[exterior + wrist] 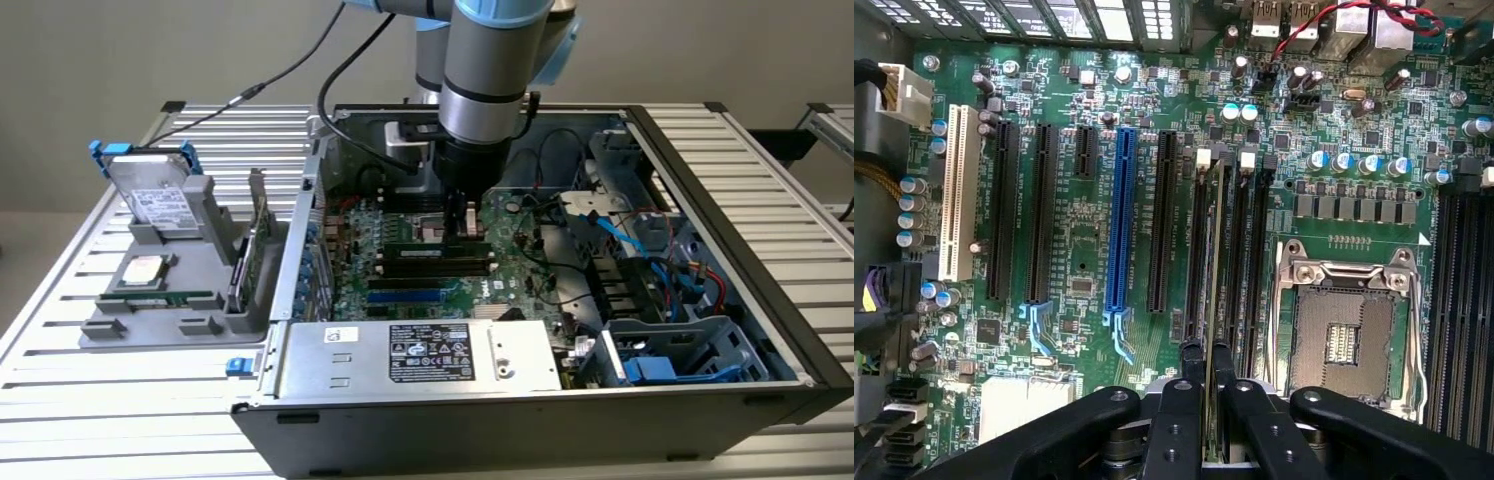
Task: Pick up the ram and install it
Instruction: 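Insert the ram into the slot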
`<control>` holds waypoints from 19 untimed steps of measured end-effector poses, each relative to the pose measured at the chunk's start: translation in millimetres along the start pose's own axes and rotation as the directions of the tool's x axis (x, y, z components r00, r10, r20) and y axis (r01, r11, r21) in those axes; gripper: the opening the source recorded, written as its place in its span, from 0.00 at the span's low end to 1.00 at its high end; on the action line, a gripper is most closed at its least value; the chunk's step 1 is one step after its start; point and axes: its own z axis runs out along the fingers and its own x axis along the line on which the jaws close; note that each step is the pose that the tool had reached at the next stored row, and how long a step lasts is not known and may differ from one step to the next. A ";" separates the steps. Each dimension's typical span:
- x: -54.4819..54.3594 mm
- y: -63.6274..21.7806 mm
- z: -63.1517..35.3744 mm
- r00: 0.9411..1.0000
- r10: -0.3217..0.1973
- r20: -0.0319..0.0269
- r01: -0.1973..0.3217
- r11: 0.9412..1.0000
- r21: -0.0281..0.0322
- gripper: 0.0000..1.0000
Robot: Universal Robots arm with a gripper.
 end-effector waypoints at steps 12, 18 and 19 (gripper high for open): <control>0.4 -0.2 2.8 1.000 0.000 0.000 0.000 1.000 0.000 0.13; 0.7 -0.2 4.7 1.000 -0.002 -0.001 0.002 1.000 0.000 0.13; 0.8 -0.2 4.7 1.000 -0.002 -0.001 0.002 1.000 0.000 0.13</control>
